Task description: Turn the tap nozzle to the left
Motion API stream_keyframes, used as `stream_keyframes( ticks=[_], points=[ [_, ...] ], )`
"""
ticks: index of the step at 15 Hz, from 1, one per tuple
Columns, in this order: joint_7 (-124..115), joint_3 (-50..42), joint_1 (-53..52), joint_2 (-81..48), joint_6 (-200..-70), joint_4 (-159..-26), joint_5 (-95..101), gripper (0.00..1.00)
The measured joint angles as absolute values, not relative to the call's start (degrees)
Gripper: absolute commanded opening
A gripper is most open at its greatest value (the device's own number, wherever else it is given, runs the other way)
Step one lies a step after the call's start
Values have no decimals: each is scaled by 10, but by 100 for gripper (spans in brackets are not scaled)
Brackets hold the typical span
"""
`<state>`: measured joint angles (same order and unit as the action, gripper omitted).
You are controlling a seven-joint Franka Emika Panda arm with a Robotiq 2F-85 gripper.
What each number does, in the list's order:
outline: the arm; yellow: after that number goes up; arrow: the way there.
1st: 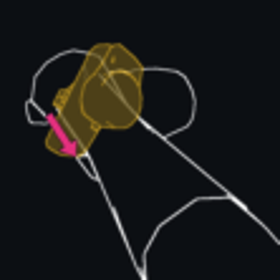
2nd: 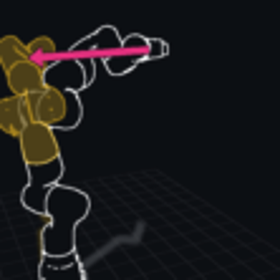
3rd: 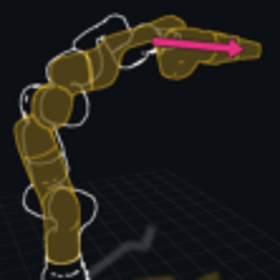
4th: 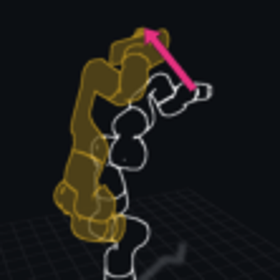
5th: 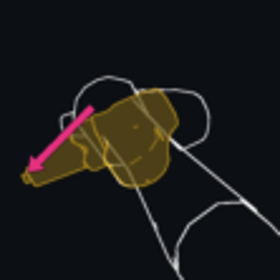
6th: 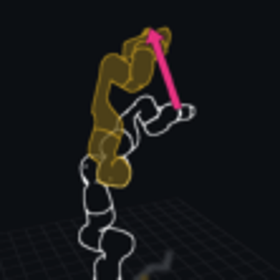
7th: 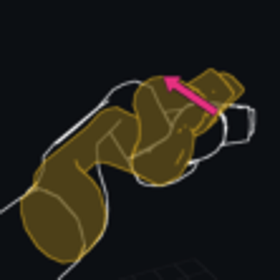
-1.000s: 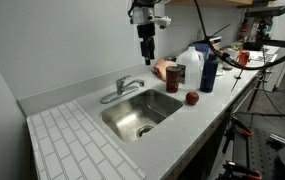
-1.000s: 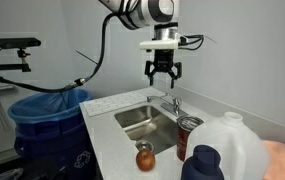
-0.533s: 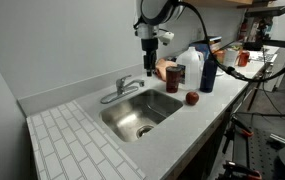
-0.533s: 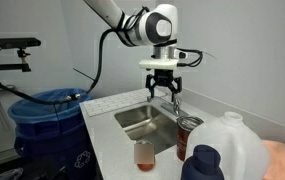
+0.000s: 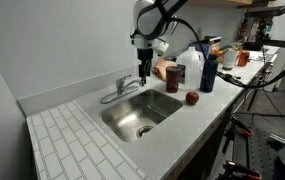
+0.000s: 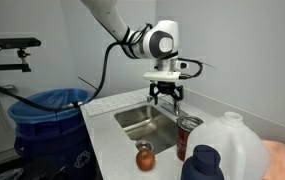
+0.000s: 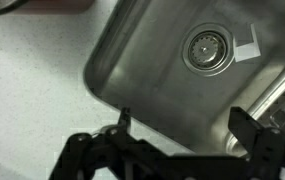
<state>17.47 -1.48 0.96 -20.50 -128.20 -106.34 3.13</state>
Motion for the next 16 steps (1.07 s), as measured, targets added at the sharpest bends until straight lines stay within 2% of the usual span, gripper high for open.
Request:
stream_keyframes(
  ticks=[16],
  points=[
    [138,21,7,-213,-1245,-1042,19,100]
  ],
)
